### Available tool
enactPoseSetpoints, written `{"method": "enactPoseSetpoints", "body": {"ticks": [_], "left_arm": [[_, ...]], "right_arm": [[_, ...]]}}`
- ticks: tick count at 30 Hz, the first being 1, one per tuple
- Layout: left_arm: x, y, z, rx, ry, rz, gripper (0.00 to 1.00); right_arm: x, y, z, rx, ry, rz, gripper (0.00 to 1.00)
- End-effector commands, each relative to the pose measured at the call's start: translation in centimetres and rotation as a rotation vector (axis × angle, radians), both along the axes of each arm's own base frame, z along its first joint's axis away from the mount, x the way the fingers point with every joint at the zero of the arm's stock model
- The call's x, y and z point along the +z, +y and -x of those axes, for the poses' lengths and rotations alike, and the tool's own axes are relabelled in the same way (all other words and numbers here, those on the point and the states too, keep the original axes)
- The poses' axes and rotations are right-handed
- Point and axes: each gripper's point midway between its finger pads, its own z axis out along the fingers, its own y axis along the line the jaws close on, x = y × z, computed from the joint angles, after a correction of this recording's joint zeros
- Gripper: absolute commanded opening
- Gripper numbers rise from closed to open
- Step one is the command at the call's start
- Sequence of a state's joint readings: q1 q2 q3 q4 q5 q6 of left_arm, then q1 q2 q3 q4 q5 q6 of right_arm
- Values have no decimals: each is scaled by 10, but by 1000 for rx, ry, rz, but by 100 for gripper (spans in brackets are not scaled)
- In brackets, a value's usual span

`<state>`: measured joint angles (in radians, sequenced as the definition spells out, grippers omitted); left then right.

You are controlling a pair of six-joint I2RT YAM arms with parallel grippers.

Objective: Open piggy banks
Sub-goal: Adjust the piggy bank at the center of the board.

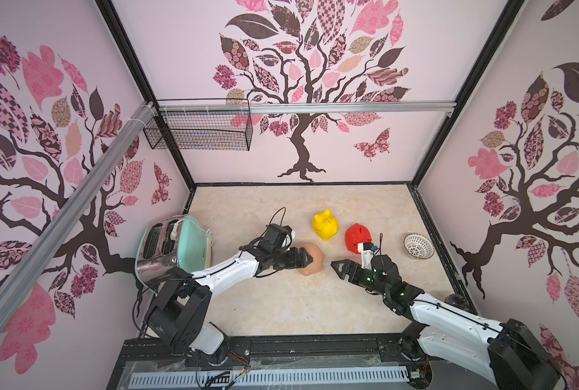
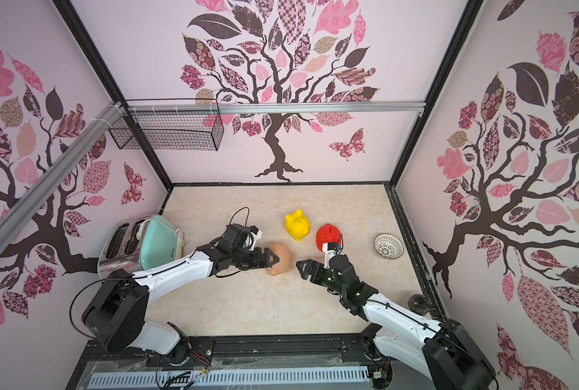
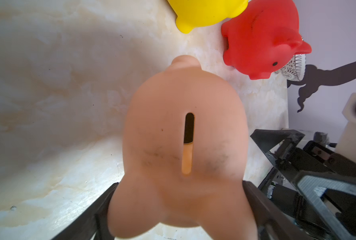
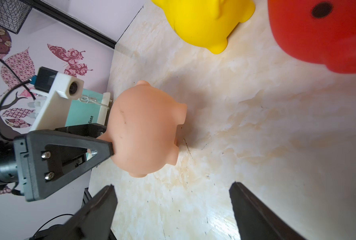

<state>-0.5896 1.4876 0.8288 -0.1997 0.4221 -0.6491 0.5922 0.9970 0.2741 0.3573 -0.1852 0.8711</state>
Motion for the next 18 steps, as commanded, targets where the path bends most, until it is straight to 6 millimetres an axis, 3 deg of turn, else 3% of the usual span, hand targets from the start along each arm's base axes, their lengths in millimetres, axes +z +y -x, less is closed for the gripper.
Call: {"method": "enactPoseSetpoints", "body": {"ticks": [1,9,18], "left_arm": [[23,-9,-8,9,-41,157,87],[15,5,-6,42,-19,226,87],[7,24,-8,68,-14,278,88]], "right_arm": [[15,4,-7,-10,-28,-61,91],[13,9,-7,0,-28,-95,91],[6,45,-22,105,42,-134,89]]}}
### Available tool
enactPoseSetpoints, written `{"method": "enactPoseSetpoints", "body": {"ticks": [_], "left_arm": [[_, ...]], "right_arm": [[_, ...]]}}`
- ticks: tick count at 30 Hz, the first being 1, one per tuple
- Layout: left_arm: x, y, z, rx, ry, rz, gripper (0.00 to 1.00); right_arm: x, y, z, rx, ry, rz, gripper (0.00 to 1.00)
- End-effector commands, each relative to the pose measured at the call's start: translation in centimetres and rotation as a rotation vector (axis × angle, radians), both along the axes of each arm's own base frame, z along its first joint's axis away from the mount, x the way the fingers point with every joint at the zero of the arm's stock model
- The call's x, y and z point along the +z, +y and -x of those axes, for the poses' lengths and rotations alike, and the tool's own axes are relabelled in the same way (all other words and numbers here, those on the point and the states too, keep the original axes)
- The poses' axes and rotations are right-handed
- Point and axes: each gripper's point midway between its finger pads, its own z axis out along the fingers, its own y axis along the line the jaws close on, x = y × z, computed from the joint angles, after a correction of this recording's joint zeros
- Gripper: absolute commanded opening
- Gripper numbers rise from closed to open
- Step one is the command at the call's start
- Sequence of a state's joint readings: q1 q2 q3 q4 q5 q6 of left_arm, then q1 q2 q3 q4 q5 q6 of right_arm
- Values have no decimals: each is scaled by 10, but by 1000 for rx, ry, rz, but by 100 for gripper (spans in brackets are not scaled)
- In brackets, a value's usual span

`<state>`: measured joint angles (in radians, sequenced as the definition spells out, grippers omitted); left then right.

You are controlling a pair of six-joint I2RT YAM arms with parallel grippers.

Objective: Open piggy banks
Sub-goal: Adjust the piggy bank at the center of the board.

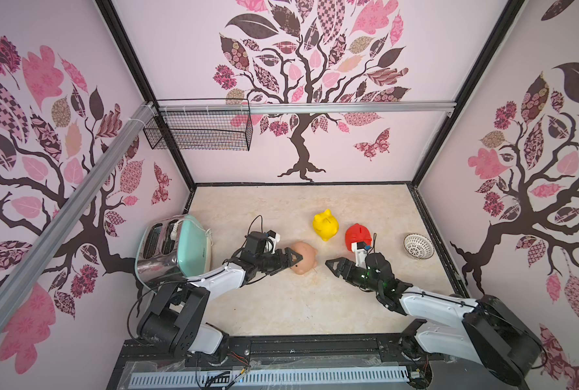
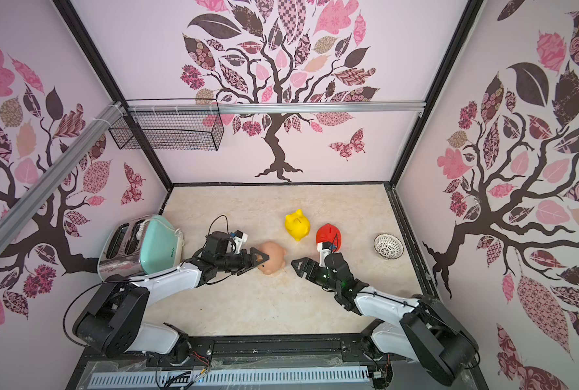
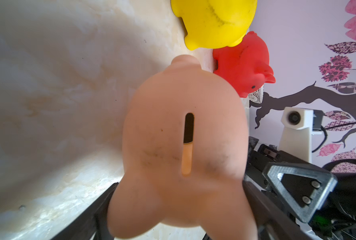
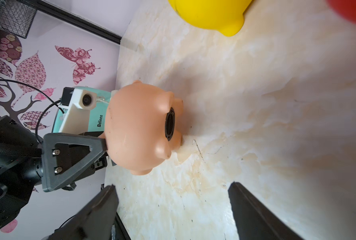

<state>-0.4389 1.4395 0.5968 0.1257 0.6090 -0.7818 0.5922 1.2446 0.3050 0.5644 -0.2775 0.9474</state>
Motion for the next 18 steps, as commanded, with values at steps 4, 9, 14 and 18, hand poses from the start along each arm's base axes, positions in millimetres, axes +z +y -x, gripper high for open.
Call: {"method": "enactPoseSetpoints", "body": {"ticks": [4,9,14,18], "left_arm": [[8,-6,-3,-35,-34,47,91],[-5,-3,-1,-31,6,-3,98],[-13,1,-2,-29,19,-50,98],[-23,7,-2,-17,43,-100,98]], "right_arm": [[21,29,-17,68,-33,-69,90],[19,39,-18,83,-30,-40,90],[10,40,-19,83,-1,-22,90],[6,45,-21,96,12,-20,89]]}}
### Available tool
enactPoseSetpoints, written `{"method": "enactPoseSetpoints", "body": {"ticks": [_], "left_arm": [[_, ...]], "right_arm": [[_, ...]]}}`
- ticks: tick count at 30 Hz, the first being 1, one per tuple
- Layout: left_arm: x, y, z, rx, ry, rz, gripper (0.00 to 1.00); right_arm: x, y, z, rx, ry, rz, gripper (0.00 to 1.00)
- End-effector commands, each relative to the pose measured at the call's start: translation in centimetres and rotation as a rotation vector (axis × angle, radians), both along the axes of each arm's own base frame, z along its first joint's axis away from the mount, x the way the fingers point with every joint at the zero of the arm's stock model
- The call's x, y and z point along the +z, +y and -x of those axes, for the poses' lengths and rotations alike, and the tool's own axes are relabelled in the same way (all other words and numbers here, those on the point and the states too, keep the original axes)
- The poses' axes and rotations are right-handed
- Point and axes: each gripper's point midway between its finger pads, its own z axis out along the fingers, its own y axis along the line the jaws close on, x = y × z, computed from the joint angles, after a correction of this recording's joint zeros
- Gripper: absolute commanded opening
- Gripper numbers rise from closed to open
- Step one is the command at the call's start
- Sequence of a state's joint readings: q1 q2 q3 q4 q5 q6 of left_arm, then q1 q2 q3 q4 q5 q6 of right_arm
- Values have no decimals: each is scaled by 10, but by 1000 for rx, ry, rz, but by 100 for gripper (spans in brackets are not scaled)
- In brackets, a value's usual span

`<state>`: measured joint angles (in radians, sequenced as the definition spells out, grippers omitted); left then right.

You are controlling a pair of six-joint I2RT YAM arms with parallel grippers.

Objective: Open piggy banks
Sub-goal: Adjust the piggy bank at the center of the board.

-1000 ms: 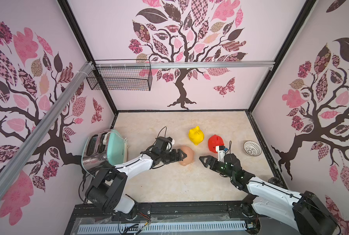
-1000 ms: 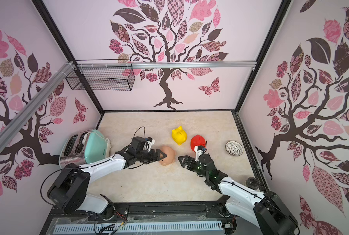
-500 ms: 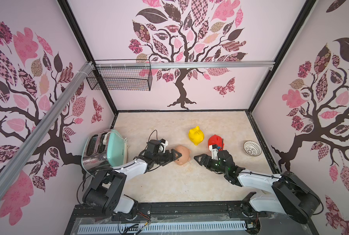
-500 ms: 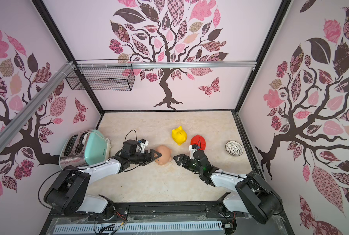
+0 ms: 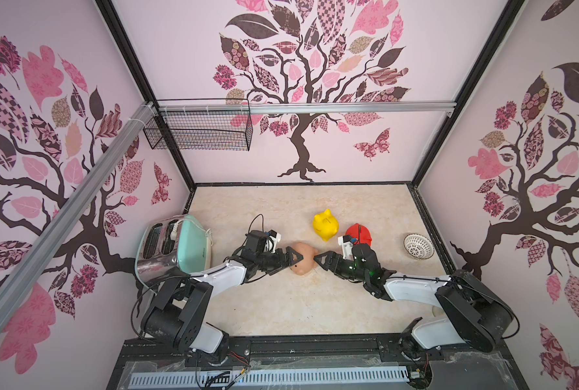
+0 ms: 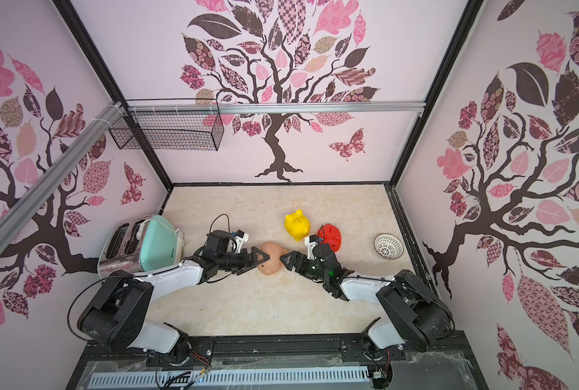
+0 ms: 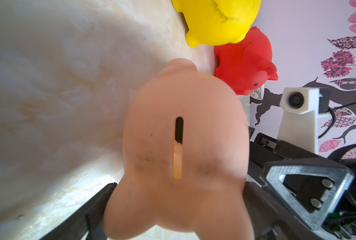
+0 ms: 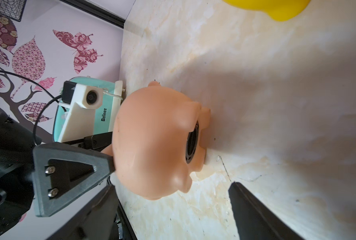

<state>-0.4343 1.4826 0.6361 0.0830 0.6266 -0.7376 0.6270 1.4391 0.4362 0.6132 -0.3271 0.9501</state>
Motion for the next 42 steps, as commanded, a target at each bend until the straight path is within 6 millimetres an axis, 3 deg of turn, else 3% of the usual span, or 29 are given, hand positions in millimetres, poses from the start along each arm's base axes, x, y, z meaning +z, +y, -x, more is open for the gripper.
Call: {"method": "enactPoseSetpoints", "body": {"ticks": [1,19,26,34,38,42], "left_arm": [[-20,11,1,21,34,-93,98],[-36,28,2,47,65,-223,98],[-16,6,6,-7,16,-41,98],[9,1,6,-6,-65,63,98],[6,9,4,27,-60,40,98],[2,32,-1,110,-45,49,98]], "right_arm": [[7,8,-5,19,-11,-5,89],[4,9,-7,29,-13,21,86],[7,7,-6,28,-30,34,86],[13,1,-4,24,-59,59,86],[13,-2,-4,19,-63,82,86],[11,2,-4,32,-54,76,86]]}}
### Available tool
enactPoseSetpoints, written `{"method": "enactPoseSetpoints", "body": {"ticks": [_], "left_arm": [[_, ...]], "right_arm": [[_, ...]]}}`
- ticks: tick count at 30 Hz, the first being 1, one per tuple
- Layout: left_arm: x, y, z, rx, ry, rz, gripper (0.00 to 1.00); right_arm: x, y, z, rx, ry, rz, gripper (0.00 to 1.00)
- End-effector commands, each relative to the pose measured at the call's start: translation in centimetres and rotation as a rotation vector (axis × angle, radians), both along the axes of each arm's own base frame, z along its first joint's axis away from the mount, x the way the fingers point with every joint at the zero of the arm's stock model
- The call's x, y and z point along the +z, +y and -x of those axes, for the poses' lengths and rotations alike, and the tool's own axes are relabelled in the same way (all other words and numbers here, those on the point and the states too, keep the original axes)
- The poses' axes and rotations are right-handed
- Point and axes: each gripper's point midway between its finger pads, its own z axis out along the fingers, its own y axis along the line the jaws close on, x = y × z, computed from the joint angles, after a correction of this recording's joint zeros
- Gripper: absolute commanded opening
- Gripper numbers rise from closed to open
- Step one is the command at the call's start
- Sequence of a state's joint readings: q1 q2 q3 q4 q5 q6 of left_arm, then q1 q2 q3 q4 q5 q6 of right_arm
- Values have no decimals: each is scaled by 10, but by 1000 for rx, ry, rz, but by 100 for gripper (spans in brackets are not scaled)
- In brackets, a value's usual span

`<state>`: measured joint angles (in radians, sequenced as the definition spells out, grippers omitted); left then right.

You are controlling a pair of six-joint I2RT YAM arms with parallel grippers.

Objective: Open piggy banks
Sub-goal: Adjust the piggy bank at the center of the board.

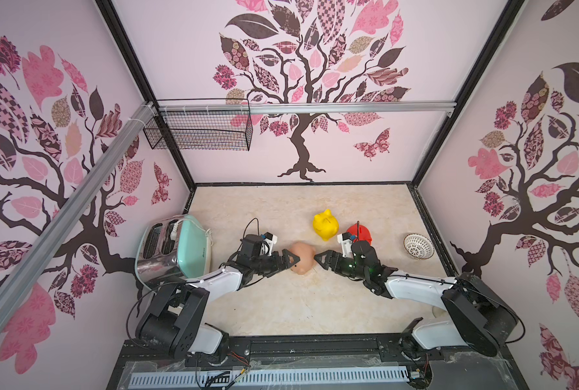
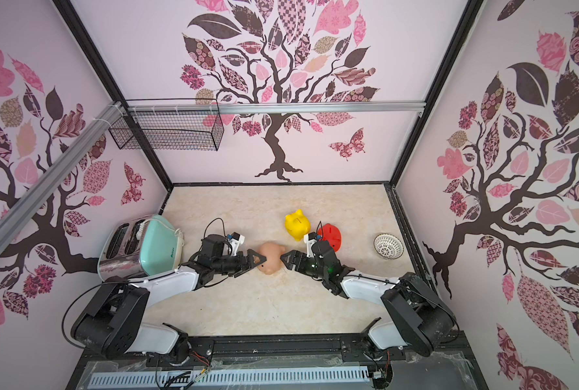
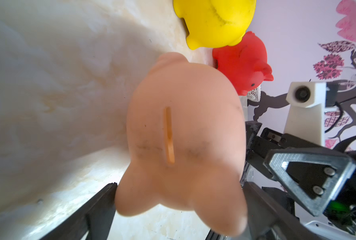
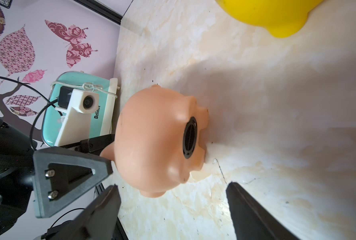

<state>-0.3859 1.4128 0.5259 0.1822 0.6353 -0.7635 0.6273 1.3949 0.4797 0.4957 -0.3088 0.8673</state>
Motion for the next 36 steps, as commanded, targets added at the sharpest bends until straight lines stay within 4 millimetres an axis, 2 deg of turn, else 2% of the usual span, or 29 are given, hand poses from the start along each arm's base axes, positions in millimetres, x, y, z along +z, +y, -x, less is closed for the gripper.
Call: {"method": "enactPoseSetpoints", "body": {"ticks": [1,11,15,17,20,23,31,36], "left_arm": [[2,18,-6,71,-12,14,98],[0,23,-7,82,-17,1,98],[-1,28,-8,91,-20,-40,85],[-3,34,-10,104,-26,-92,83],[0,39,-15,122,-43,-136,87],[6,39,-21,127,-63,-144,98],[10,31,-36,121,-59,-119,98],[9,14,-29,69,-53,-124,98]], "right_arm": [[2,5,-2,14,-8,10,86],[0,13,-4,34,-2,17,86],[1,10,-3,30,-15,43,86],[3,4,-4,16,-35,79,86],[8,-7,-3,-5,-71,134,86],[15,-18,-2,-23,-114,174,86],[24,-35,5,-46,-163,220,86],[17,-43,15,-50,-157,227,86]]}}
